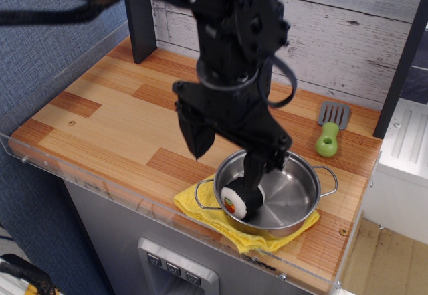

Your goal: Take the sushi out and put it on the upper left hand corner of the table.

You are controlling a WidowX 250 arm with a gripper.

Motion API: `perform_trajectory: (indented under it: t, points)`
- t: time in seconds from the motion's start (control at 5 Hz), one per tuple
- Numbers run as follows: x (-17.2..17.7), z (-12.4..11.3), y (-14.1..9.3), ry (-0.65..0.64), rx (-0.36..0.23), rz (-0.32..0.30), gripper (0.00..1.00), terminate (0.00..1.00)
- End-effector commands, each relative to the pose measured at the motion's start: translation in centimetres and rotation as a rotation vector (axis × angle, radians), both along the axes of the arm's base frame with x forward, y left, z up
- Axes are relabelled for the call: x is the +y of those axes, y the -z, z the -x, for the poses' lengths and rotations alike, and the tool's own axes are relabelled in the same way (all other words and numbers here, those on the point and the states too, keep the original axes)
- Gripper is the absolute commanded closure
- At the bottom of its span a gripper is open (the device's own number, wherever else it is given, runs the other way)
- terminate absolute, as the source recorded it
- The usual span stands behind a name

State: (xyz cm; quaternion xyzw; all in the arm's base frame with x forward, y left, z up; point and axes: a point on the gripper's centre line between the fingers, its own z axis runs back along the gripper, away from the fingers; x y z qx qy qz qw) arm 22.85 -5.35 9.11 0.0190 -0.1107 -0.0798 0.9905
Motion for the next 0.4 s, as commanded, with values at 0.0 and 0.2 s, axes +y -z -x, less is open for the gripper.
perform_trajectory:
  t: [0.0,0.2]
  points:
    - [-0.01,-0.2,1.0,0.003,-0.002,0.018,0.0,0.0]
    - [-0.45,-1.08,1.09,0.0,-0.012,0.033,0.0,0.0]
